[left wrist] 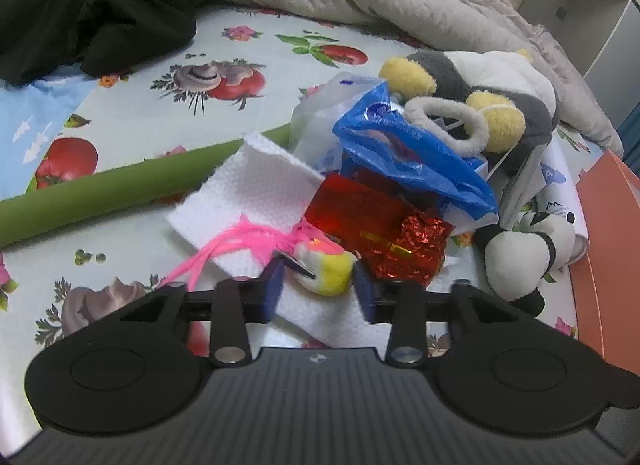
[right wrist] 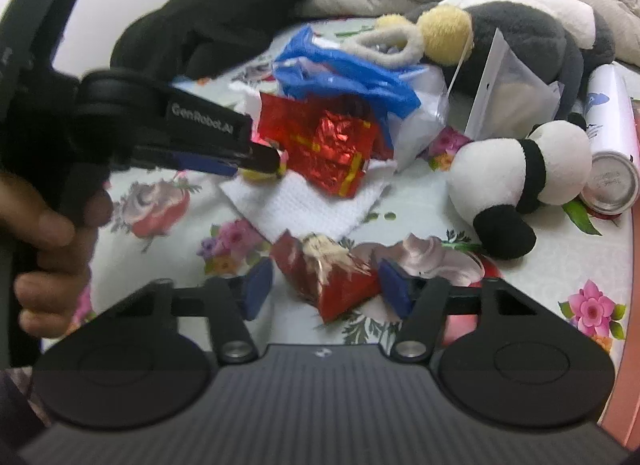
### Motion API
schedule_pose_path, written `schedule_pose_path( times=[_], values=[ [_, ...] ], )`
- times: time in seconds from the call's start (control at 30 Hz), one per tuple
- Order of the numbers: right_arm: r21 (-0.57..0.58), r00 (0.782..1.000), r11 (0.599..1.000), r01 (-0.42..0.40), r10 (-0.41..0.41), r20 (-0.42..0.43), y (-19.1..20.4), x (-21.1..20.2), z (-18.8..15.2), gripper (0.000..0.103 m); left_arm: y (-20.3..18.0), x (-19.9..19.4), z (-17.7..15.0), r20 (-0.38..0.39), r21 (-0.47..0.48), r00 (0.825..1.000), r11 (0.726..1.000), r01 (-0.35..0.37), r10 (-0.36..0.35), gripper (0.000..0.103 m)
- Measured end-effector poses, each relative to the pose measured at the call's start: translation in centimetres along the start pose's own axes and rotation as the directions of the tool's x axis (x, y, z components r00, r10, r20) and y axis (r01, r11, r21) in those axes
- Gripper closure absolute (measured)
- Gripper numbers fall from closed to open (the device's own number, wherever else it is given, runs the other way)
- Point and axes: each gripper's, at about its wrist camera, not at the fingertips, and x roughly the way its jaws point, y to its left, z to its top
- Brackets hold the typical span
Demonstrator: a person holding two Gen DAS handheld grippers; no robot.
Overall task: Organize soft objects
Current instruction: 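Grasp the yellow feathered chick with the left gripper while the right grasps the brown foil candy, then carry the chick in the left gripper while the right carries the candy over the pink box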
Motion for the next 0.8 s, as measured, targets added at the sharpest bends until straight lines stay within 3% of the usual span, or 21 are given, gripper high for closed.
schedule_pose_path(
  times=[0.13,0.2,0.37,0.8],
  values=[
    [-0.004,1.000,1.000,0.007,-0.007,-0.002,0.0,-0.5,0.0,0.054,0.0,-0.4,-0.2,0.000,-0.004,1.000,1.000,0.020,-0.020,0.067],
    [-0.006,1.000,1.000,0.016,-0.016,-0.005,0.1,-0.9,0.0,0.061,-0.2,-0.9,-0.3,0.008,0.003,1.000,1.000,0.024,-0.024,0.067],
    [-0.011,0.999,0.999,0.046,-0.046,-0.006,0.5,-2.4,-0.3,0.068,-0.6,-2.6,-1.0,0.012,0.005,0.999,0.999,0.050,-0.050,0.067],
    [0.082,0.993,0.989,0.121,-0.122,0.002,1.1,-8.0,-3.5,0.071,-1.3,-8.9,-5.6,-0.004,0.024,0.994,0.994,0.109,-0.109,0.067]
  ],
)
